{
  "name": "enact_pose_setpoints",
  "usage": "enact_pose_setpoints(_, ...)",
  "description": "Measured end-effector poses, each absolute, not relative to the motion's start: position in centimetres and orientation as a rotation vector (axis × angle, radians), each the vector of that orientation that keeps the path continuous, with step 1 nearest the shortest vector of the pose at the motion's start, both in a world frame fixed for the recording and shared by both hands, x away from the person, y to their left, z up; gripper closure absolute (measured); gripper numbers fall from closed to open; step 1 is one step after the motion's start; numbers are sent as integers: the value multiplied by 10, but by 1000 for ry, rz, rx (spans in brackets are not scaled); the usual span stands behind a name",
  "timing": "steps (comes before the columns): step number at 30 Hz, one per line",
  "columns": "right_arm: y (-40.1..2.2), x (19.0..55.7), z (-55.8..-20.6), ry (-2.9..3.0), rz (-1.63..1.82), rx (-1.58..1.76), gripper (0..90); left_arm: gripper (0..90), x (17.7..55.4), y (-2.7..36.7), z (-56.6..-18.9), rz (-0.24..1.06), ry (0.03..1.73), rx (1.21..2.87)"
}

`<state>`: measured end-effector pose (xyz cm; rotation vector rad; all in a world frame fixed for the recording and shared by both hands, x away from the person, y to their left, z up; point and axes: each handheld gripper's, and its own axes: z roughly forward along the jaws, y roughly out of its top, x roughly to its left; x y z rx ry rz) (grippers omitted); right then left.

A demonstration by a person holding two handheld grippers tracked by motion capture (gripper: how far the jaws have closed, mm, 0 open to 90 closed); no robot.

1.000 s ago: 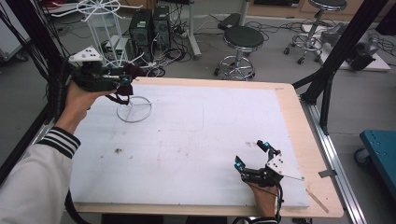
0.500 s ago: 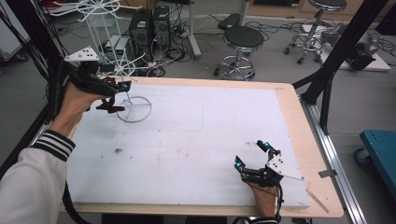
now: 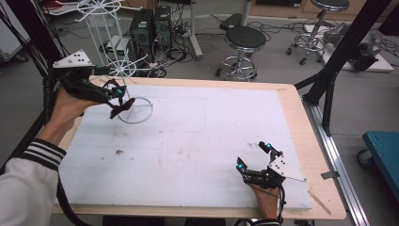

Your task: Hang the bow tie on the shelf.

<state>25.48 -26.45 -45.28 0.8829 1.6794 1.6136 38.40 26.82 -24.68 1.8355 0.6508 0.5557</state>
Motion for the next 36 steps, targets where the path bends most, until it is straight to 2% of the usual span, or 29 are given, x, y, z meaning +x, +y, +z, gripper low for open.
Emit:
enact_pose_setpoints(10,-264,255,-453,1679,1610,880,16,17,332,289,-271,585,538,1779)
enact_pose_setpoints(16,-264,255,-453,1678,1612,885,16,17,307,302,-306,594,521,1734)
enact_pose_setpoints(26,-265,255,-453,1677,1612,886,16,17,289,315,-366,601,559,1661)
enact_pose_setpoints(36,-264,255,-453,1675,1612,886,16,17,267,320,-430,672,613,1570)
